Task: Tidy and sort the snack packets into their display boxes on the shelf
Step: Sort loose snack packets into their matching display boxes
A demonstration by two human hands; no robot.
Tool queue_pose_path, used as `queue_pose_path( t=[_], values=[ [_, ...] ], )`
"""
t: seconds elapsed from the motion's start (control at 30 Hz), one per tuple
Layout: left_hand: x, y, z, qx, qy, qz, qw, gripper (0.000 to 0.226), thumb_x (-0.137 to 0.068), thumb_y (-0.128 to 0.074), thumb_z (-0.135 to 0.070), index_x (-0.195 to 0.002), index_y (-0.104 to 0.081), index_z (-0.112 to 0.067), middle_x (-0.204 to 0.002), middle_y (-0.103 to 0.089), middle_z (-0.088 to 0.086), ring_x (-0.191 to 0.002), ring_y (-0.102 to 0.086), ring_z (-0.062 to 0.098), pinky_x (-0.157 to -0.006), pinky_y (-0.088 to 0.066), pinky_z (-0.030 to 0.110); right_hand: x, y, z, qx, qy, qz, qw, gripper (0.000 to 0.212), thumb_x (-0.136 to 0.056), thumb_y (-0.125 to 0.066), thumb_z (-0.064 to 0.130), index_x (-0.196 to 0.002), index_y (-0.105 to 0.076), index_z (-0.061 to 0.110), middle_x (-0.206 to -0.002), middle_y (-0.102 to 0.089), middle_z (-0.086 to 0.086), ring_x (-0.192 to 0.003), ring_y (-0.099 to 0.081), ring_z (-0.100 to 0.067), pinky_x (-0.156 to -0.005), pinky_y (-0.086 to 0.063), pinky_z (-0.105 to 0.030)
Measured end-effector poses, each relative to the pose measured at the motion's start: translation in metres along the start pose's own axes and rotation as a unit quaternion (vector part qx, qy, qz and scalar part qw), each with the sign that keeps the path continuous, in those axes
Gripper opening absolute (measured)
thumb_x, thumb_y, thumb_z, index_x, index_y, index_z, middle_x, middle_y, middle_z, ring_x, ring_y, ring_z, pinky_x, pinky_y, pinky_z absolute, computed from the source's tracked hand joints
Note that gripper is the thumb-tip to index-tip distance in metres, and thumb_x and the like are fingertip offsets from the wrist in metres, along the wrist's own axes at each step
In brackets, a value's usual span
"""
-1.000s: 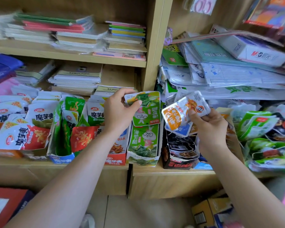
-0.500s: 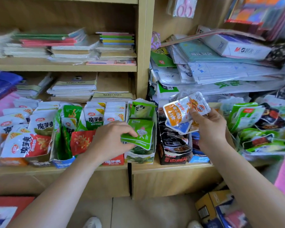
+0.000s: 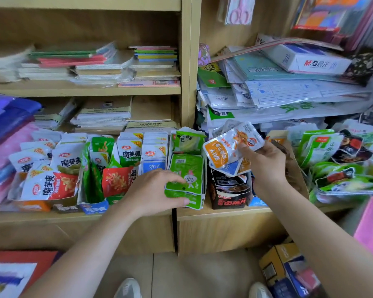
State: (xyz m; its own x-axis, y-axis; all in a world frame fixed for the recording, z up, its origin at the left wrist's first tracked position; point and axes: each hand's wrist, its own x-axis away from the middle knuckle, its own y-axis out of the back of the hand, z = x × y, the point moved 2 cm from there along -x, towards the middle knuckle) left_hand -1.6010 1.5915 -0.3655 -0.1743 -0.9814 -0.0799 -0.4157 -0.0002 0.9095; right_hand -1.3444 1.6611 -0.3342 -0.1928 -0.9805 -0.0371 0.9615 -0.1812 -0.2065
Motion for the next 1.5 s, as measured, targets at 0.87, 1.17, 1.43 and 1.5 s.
queue_pose_path(
  t=[0.87, 1.17, 1.43, 1.5],
  values=[
    [-0.01, 0.009, -0.005, 0.562, 0.154, -0.092, 0.808, 0.024, -0.087, -0.078, -0.023, -0.11, -0.073, -0.017, -0.105, -0.078, 0.0, -0.1, -0.074, 0.02, -0.091, -0.057, 0.039, 0.026, -0.065, -0.034, -0.001, -0.045, 0.225, 0.973, 0.024, -0.09, -0.066, -0.001, -0.113, -0.067, 0.001, -0.105, -0.075, -0.017, -0.096, -0.073, -0.033, -0.077, -0.061, -0.043],
    [-0.04, -0.008, -0.043, 0.573, 0.127, -0.122, 0.8, 0.009, -0.09, -0.074, -0.017, -0.099, -0.071, -0.015, -0.097, -0.079, 0.002, -0.092, -0.075, 0.019, -0.082, -0.058, 0.038, 0.001, -0.005, 0.001, 0.053, 0.014, 0.115, 0.992, 0.015, -0.088, -0.071, 0.005, -0.103, -0.07, 0.004, -0.09, -0.077, -0.009, -0.068, -0.07, -0.016, -0.05, -0.051, -0.024],
    [-0.068, -0.032, -0.09, 0.578, 0.108, -0.098, 0.803, 0.02, -0.089, -0.075, -0.02, -0.108, -0.071, -0.018, -0.102, -0.078, -0.003, -0.096, -0.074, 0.016, -0.088, -0.058, 0.04, -0.042, 0.11, 0.036, 0.04, 0.136, -0.079, 0.987, 0.007, -0.095, -0.066, 0.011, -0.09, -0.07, 0.007, -0.085, -0.075, -0.006, -0.087, -0.074, -0.024, -0.08, -0.062, -0.041],
    [-0.071, -0.038, -0.098, 0.583, 0.106, -0.088, 0.801, 0.023, -0.088, -0.077, -0.024, -0.11, -0.071, -0.02, -0.103, -0.078, -0.004, -0.097, -0.074, 0.015, -0.089, -0.058, 0.04, -0.052, 0.131, 0.036, 0.081, 0.193, -0.108, 0.972, 0.013, -0.095, -0.067, 0.014, -0.084, -0.073, 0.016, -0.083, -0.075, -0.007, -0.086, -0.074, -0.028, -0.084, -0.06, -0.042]
  ],
)
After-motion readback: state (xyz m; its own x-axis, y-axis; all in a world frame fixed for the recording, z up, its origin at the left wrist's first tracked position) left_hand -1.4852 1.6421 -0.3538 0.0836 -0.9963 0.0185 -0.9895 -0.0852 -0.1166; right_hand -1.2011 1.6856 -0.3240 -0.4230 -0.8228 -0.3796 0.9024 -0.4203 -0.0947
